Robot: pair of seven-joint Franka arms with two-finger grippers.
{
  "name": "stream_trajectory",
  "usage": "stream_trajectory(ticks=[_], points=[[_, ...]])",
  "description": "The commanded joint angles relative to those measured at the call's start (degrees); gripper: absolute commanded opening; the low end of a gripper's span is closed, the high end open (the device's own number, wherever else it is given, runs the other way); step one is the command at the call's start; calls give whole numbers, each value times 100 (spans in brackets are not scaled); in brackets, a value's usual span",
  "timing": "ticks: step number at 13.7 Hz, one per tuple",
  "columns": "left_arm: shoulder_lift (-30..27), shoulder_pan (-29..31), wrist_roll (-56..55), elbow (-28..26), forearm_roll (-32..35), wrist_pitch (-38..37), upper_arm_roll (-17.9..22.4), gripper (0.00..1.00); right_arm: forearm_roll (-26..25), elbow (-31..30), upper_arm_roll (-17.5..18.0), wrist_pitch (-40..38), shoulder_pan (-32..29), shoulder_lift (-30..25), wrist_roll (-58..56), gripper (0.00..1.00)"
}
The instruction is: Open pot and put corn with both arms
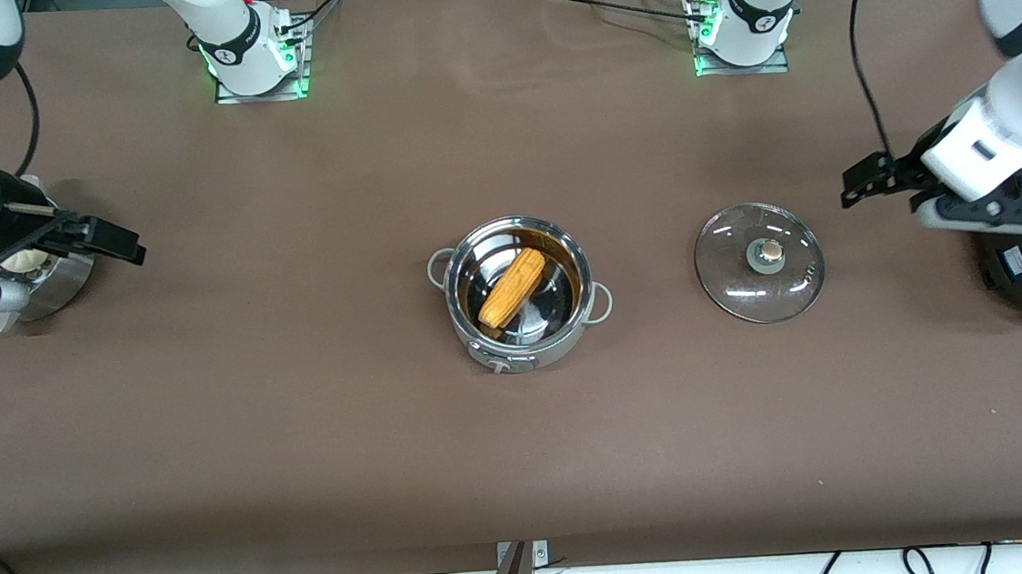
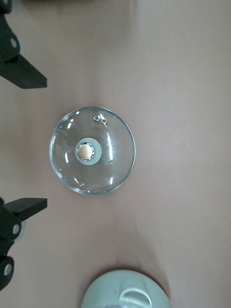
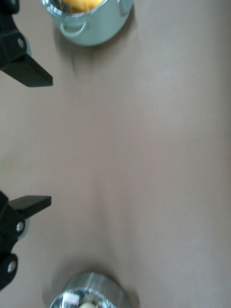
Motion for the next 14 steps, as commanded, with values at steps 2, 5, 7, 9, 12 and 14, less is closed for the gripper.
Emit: stream_trajectory(ticks=[2,5,7,9,12,14], points=[[35,84,-317,363,203,-600,-94,100,-478,-1664,1396,1088,-1238,-1110,-137,100],[-9,76,-335,355,520,-688,-147,100,-452,-2019,1406,1302,-1564,-1332,-1181,100],[-45,58,-344,381,520,-715,-190,100,-373,-2002,1432,1284,-1653,-1323,-1192,100],[-53,58,-379,442,503,-724,-182,100,-267,-1958,1511,1284,-1785,-1315,-1192,100],[-45,23,-580,644,485,-741,-190,100,-258,-1940,1687,1284,-1873,-1297,-1174,100],[-27,6,-608,802,528,-803,-226,100,-258,-1949,1705,1284,-1882,-1288,-1174,100]])
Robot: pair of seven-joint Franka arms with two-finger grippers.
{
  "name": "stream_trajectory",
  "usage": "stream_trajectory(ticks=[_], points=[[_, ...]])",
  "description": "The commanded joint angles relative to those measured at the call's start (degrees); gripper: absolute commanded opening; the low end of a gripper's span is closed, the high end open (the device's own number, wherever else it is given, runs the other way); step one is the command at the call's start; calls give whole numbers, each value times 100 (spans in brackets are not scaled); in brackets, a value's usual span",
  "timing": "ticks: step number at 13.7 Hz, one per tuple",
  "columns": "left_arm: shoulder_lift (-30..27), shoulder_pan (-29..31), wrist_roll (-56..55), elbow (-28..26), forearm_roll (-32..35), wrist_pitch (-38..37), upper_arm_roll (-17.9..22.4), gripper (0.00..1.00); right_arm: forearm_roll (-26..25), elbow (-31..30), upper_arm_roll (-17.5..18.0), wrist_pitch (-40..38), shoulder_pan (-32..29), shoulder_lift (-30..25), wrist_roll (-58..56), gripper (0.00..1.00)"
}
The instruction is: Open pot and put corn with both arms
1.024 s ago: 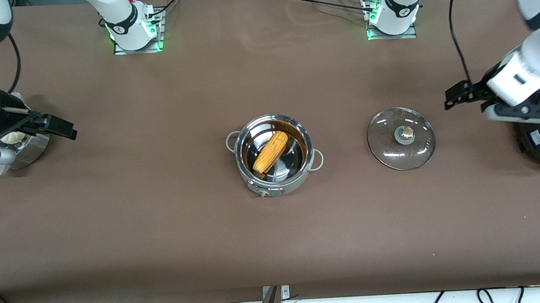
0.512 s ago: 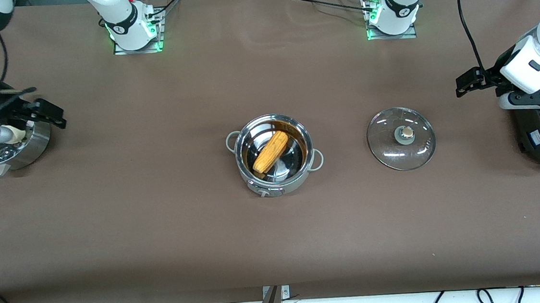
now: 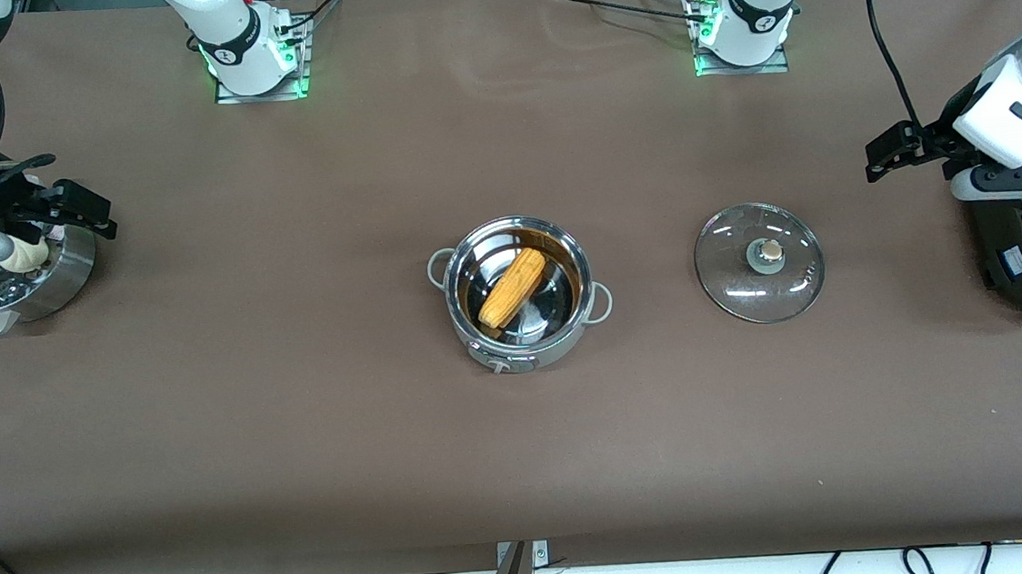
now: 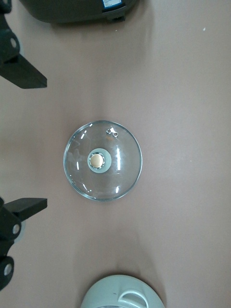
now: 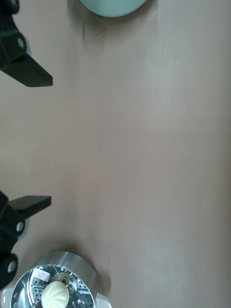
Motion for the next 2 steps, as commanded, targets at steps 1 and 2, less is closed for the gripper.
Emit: stream_trajectory(ticks=[1,2], points=[[-10,-14,-181,296,148,-216,-92,100,99,-133,140,58,-164,-123,-49,100],[-10,3,-173,314,148,-234,-110,100,99,-133,141,58,-164,-123,-49,100]])
